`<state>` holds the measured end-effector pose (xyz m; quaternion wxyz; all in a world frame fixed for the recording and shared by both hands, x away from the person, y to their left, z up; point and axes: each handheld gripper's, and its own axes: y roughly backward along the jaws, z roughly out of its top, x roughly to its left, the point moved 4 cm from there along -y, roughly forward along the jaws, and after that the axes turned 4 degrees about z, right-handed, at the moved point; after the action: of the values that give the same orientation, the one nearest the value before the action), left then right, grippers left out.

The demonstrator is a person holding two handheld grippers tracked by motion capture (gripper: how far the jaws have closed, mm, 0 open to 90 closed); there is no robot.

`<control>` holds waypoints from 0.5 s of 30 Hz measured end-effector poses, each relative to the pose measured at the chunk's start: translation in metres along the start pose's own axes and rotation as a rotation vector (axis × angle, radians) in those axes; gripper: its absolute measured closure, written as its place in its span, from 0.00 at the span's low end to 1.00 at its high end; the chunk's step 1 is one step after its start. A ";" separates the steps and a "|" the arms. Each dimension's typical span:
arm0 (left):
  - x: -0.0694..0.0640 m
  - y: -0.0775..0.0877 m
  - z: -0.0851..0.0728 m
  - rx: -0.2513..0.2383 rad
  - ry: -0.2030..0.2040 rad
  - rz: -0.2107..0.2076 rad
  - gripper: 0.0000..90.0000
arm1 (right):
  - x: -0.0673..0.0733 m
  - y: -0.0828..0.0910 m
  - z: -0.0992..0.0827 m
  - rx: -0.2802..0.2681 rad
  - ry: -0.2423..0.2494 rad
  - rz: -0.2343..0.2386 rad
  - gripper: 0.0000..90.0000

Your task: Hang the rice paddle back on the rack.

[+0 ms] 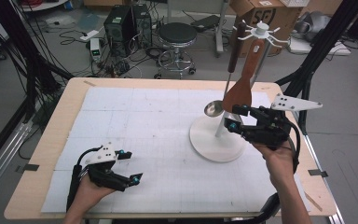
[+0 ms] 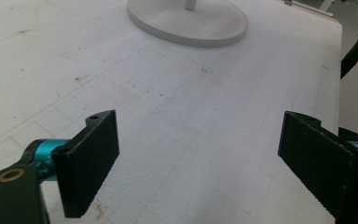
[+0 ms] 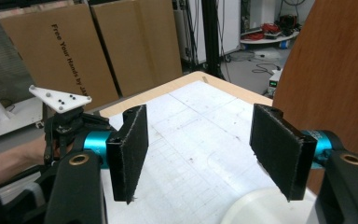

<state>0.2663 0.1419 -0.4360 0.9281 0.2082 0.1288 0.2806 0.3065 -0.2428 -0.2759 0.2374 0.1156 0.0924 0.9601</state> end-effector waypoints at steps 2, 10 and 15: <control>0.000 0.000 0.000 0.000 0.003 0.001 0.14 | 0.000 -0.002 -0.005 0.005 -0.007 0.002 0.40; 0.001 0.000 0.000 0.000 0.003 0.001 0.14 | 0.000 -0.007 -0.020 0.019 -0.022 0.004 0.38; 0.001 0.000 0.000 -0.002 0.006 0.003 0.14 | 0.001 -0.009 -0.025 0.029 -0.019 -0.001 0.36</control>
<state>0.2666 0.1428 -0.4363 0.9273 0.2067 0.1312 0.2830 0.3033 -0.2374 -0.3023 0.2371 0.1281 0.1041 0.9574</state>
